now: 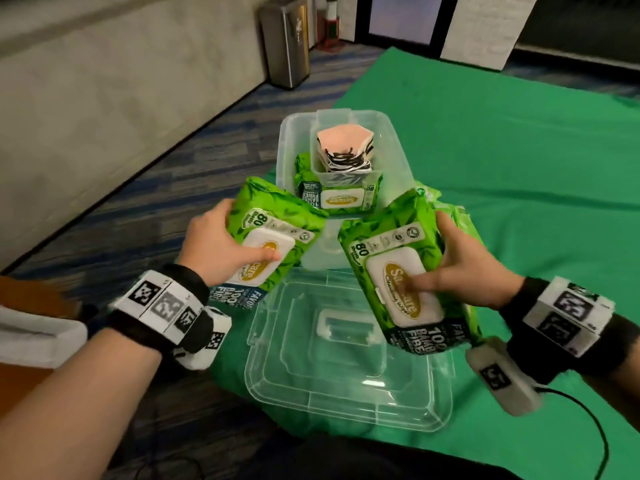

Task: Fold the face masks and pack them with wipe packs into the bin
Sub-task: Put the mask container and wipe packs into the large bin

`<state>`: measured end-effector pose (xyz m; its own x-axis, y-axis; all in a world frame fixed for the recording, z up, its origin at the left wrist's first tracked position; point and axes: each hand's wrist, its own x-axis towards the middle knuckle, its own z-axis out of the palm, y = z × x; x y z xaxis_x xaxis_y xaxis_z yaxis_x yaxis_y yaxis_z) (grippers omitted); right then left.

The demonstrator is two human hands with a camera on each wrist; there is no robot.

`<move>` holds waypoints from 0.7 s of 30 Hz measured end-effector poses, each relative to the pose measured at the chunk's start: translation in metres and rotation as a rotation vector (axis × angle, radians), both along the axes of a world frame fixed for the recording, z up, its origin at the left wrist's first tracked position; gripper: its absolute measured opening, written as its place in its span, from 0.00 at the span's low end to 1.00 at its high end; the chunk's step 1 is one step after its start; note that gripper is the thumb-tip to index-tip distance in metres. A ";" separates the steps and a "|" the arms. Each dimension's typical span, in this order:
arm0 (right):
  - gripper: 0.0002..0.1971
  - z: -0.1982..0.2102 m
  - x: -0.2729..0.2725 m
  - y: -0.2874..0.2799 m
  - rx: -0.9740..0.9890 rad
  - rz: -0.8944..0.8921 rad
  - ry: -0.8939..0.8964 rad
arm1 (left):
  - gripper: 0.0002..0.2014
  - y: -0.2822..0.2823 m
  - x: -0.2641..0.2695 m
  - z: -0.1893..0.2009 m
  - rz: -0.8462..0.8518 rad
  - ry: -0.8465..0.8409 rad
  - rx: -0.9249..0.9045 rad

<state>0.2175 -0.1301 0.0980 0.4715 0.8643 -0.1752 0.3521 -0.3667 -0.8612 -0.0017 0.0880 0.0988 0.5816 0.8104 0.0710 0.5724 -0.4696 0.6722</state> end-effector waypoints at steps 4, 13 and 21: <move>0.47 0.053 0.011 0.026 0.366 -0.023 0.034 | 0.39 0.029 0.002 0.018 0.154 -0.203 0.009; 0.38 0.087 0.060 0.162 0.130 0.070 -0.609 | 0.38 0.073 0.027 0.019 0.236 -0.294 -0.011; 0.39 0.014 0.038 0.219 -0.662 0.566 -0.901 | 0.30 0.117 0.028 -0.017 0.308 -0.282 -0.111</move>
